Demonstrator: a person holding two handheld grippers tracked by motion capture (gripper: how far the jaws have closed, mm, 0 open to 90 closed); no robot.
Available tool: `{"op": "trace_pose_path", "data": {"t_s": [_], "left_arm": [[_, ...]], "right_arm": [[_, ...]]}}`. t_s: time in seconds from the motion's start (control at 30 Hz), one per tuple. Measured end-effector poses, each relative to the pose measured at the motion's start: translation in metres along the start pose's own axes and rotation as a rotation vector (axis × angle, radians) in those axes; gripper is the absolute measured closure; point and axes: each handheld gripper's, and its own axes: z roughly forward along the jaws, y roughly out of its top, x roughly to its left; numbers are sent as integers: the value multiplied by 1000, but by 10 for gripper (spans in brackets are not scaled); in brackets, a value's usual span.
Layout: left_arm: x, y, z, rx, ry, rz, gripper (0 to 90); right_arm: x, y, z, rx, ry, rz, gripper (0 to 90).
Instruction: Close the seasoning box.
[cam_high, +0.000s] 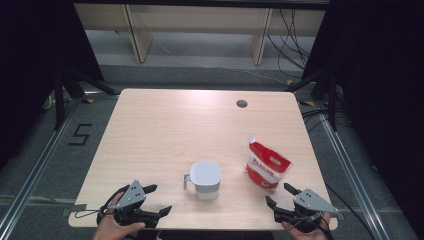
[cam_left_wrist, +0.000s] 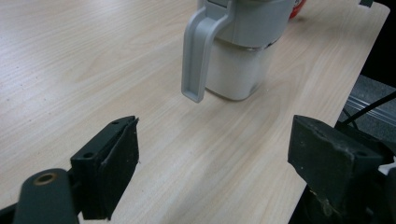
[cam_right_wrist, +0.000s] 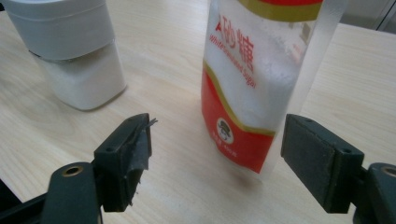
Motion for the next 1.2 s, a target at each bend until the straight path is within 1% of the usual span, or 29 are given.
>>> {"op": "trace_pose_path", "data": {"t_s": [0.03,0.07,0.1,0.13,0.17,0.2,0.3,0.37,0.4,0.43,0.47,0.5,0.53,0.57,0.6,0.63,0.67,0.7,0.77,0.8,0.83,0.87,0.97,1.0,1.03,1.1,1.13,1.17,1.2], "left_arm": [[-3,-2,0,-9,1,-14,162],[-2,-3,-1,13,11,11,162],[-5,-5,0,0,0,-3,162],[-7,-6,0,8,3,1,162],[-8,-7,1,10,3,7,162],[-10,-9,0,23,3,27,162],[-13,-10,0,26,2,18,162],[-16,-12,0,39,2,30,162],[-18,-12,1,51,-9,40,162],[-18,-12,1,51,-9,40,162],[-20,-13,3,51,-12,28,162],[-20,-13,3,51,-12,28,162],[-19,-13,3,67,-13,38,162],[-20,-14,3,62,-11,30,162],[-20,-14,3,63,-11,30,162],[-20,-14,3,69,-9,34,162],[-20,-14,2,69,-16,39,162],[-20,-14,2,69,-16,39,162],[-19,-14,2,64,-13,35,162],[-19,-14,2,60,-14,29,162],[-18,-14,2,62,-10,32,162],[-17,-14,1,82,-1,48,162],[-18,-14,1,77,-3,41,162],[-19,-14,2,59,-9,28,162],[-18,-14,1,74,-7,31,162],[-19,-14,1,67,-1,27,162],[-17,-14,1,76,2,41,162],[-19,-14,1,62,-4,20,163],[-18,-13,0,78,6,32,164]], "right_arm": [[0,0,0,4,2,-8,238],[0,-1,1,6,13,5,233],[3,-1,0,30,10,33,224],[1,-2,2,20,16,-1,216],[5,-3,1,51,14,33,211],[4,-4,3,58,38,-2,205],[6,-5,3,57,43,2,194],[6,-7,2,70,53,5,189],[7,-8,2,79,46,8,175],[7,-8,2,79,46,8,175],[8,-8,3,95,49,-4,175],[8,-8,3,95,49,-4,175],[8,-9,4,105,60,-7,175],[9,-10,5,114,47,-9,174],[10,-12,6,143,45,-7,170],[10,-12,6,143,45,-7,170],[10,-13,8,147,66,-9,169],[10,-13,8,147,66,-9,169],[11,-13,7,153,51,-14,169],[12,-13,8,169,56,-6,169],[12,-13,8,169,56,-6,169],[12,-13,9,160,64,-26,168],[12,-13,9,161,66,-29,168],[12,-13,9,161,66,-29,168],[12,-13,9,161,65,-29,169],[12,-13,9,161,57,-24,169],[12,-13,9,162,57,-23,169],[12,-13,9,162,56,-23,168],[12,-13,9,160,53,-20,168]]}}
